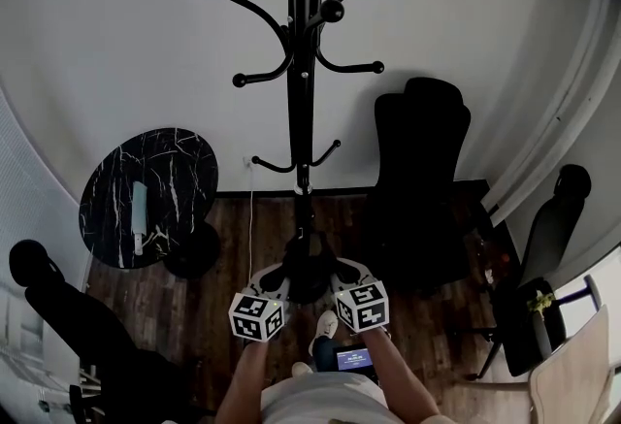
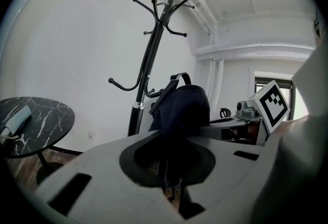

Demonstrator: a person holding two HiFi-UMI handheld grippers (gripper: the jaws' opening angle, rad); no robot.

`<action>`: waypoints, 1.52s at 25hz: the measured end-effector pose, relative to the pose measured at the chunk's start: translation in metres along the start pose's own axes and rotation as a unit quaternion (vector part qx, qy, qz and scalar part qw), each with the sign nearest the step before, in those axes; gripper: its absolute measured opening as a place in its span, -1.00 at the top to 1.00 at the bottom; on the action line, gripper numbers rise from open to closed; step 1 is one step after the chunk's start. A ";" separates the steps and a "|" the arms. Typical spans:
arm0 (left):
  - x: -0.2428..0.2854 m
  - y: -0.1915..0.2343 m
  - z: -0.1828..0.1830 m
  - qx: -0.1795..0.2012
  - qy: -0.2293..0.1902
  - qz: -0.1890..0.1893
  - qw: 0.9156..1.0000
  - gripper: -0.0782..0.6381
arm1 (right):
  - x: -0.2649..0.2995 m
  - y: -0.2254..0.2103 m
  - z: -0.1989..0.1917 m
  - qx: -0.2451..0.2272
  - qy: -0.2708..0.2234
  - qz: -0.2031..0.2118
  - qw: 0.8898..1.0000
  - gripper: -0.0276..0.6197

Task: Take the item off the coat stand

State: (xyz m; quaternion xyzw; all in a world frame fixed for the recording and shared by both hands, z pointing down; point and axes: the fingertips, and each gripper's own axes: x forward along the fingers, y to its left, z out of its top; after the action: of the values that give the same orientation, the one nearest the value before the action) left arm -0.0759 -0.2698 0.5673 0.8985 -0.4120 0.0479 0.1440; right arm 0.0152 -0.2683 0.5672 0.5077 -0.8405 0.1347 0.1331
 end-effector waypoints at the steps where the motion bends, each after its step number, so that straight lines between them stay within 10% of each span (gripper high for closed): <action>1: -0.003 -0.002 0.000 -0.001 -0.001 0.000 1.000 0.70 | -0.003 0.002 0.000 0.000 -0.001 0.000 1.000 0.83; 38: -0.078 -0.124 -0.004 -0.017 -0.048 0.063 0.997 0.70 | -0.142 0.021 -0.012 -0.035 -0.046 0.046 0.997 0.83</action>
State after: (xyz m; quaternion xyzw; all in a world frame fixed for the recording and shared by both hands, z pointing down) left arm -0.0332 -0.1354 0.5276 0.8693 -0.4751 0.0065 0.1363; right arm 0.0611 -0.1389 0.5249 0.4690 -0.8724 0.0882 0.1055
